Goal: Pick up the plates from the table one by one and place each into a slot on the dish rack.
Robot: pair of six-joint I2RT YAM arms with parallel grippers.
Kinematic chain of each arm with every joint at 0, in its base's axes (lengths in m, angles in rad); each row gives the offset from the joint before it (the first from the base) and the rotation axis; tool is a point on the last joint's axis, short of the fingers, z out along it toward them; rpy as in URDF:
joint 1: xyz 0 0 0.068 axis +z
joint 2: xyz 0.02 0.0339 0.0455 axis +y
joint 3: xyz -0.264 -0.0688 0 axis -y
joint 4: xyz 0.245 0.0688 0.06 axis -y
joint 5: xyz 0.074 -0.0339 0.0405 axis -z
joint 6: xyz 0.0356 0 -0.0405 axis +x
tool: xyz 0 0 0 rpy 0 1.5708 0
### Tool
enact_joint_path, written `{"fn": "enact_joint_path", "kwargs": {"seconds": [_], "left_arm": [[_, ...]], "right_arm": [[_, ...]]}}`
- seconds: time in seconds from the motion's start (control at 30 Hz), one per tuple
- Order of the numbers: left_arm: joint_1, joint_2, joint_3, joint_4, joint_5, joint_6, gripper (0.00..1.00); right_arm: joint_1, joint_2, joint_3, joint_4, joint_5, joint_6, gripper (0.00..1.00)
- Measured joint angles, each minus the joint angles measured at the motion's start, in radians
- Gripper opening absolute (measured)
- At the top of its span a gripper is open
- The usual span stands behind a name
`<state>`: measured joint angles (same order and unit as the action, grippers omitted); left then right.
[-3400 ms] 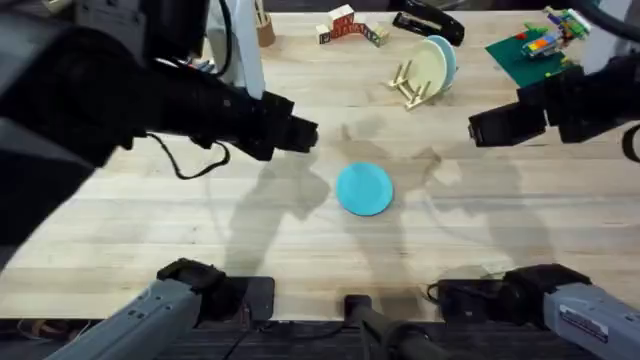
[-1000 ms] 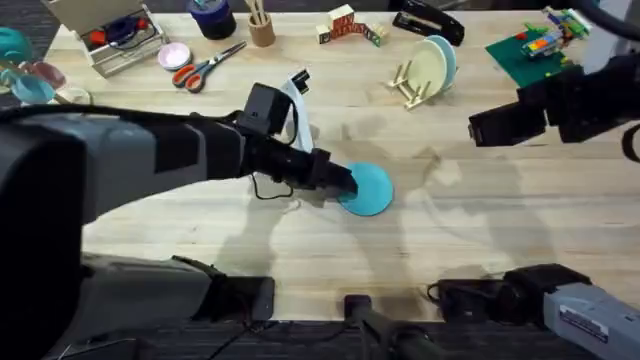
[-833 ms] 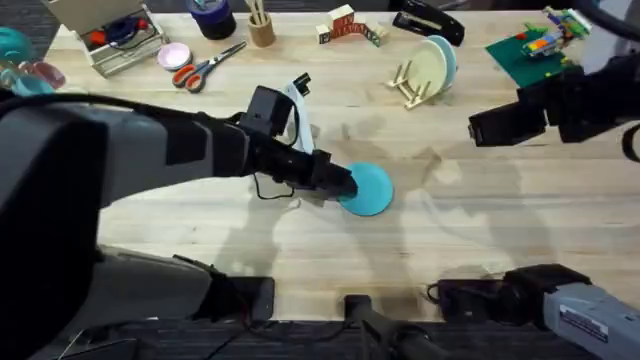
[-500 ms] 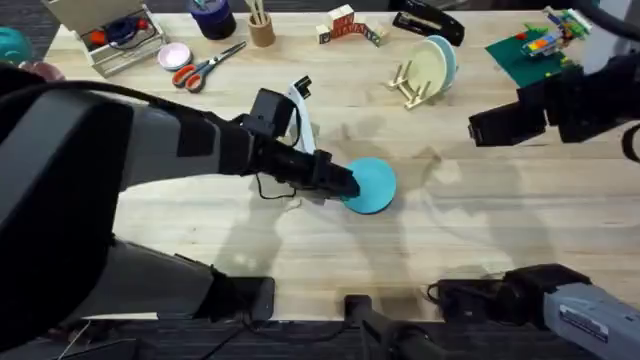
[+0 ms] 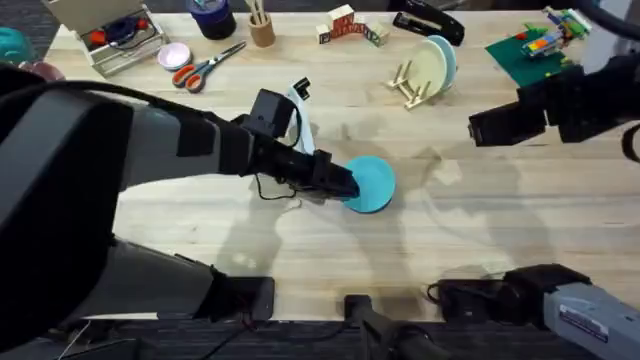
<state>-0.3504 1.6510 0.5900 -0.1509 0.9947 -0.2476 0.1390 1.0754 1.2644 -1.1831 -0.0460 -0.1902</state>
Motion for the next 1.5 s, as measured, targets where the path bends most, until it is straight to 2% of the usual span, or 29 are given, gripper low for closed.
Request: {"fn": "enact_joint_path", "kwargs": {"seconds": [0.63,0.9,1.2,1.5], "left_arm": [[-0.014,-0.001,0.004,-0.002,-0.014,-0.043,0.041],[-0.014,-0.001,0.004,-0.002,-0.015,-0.045,0.041],[-0.014,-0.001,0.004,-0.002,-0.015,-0.045,0.041],[-0.014,-0.001,0.004,-0.002,-0.015,-0.049,0.041]], "right_arm": [[0.0,0.0,-0.014,0.004,-0.029,0.0,0.996],[0.0,0.019,-0.121,0.081,-0.116,0.01,0.996],[0.0,0.08,-0.236,0.17,-0.269,0.035,0.995],[0.0,0.118,-0.258,0.193,-0.342,0.043,0.996]]}}
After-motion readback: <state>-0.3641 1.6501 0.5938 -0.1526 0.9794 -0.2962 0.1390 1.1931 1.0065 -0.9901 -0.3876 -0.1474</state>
